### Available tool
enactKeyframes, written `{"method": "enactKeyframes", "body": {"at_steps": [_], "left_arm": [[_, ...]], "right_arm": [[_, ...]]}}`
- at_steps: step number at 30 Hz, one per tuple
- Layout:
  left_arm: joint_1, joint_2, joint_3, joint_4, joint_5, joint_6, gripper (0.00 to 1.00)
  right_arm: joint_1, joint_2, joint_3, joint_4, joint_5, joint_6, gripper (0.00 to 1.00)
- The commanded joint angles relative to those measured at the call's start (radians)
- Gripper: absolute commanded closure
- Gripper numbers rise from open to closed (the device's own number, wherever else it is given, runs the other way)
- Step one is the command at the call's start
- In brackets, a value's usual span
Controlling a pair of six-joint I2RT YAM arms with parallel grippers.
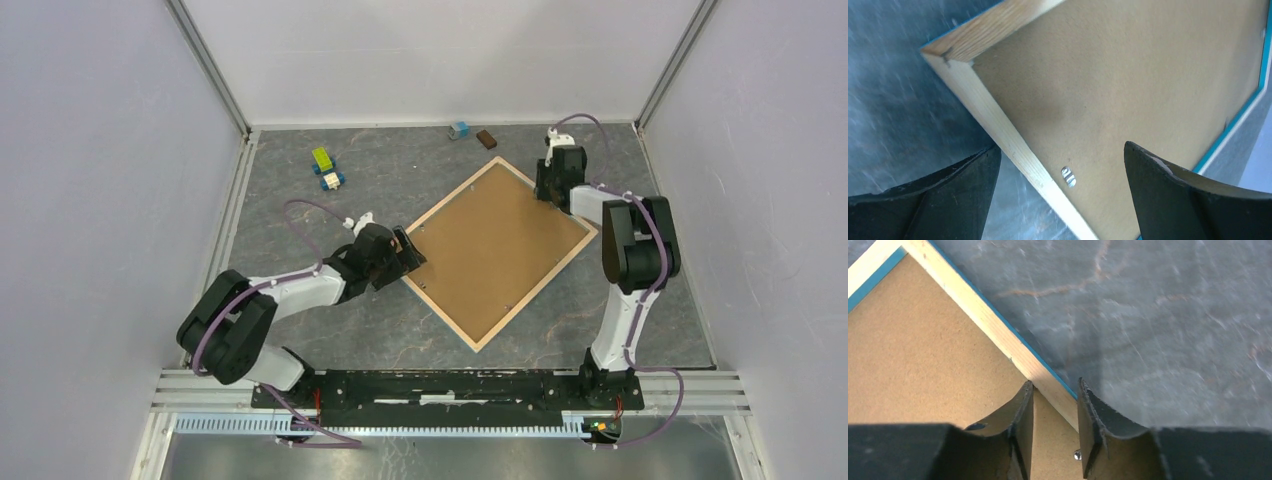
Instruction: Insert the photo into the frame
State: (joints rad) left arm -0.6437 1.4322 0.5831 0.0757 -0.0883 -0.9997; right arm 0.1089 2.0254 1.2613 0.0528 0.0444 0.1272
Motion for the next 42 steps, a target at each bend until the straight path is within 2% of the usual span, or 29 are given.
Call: {"method": "enactKeyframes", "body": {"at_steps": [1,4,11,14,20,23,25,29,33,37,40,42], "left_arm": [[0.053,0.130,0.068,-0.071,0.053,0.070,0.01],[0.086,0.190,0.148,-0.071,0.073,0.113,0.01],[0.109,0.330,0.380,-0.223,0.038,0.193,0.01],[0.110,0.276,0.340,-0.230,-0.002,0.190,0.00],[0.109,0.166,0.245,-0.239,-0.033,0.172,0.00],[0.109,0.119,0.173,-0.216,-0.019,0.148,0.00],[0.110,0.081,0.128,-0.185,0.002,0.146,0.00],[0.108,0.048,0.058,-0.145,0.060,0.135,0.00],[0.103,0.006,-0.011,-0.095,0.084,0.126,0.00],[0.100,-0.042,-0.043,-0.050,0.103,0.149,0.00],[0.100,-0.037,-0.028,-0.066,0.096,0.173,0.00],[0.100,-0.022,-0.004,-0.096,0.091,0.190,0.00]], "right_arm": [[0.009,-0.082,-0.194,-0.037,-0.083,0.110,0.71],[0.010,-0.160,-0.311,0.023,-0.116,0.148,0.78],[0.010,-0.378,-0.631,0.110,0.027,0.210,1.00],[0.004,-0.440,-0.719,0.149,0.074,0.233,1.00],[0.000,-0.478,-0.671,0.113,0.083,0.172,1.00],[0.001,-0.493,-0.597,0.057,0.116,0.148,0.93],[0.001,-0.509,-0.565,0.050,0.126,0.133,0.80],[-0.005,-0.478,-0.468,0.035,0.178,0.098,0.46],[-0.030,-0.329,-0.315,0.004,0.189,0.083,0.10],[-0.072,-0.169,-0.194,-0.011,0.108,0.088,0.04],[-0.095,-0.078,-0.109,-0.036,0.063,0.083,0.04],[-0.103,-0.026,-0.064,-0.094,0.039,0.104,0.09]]}}
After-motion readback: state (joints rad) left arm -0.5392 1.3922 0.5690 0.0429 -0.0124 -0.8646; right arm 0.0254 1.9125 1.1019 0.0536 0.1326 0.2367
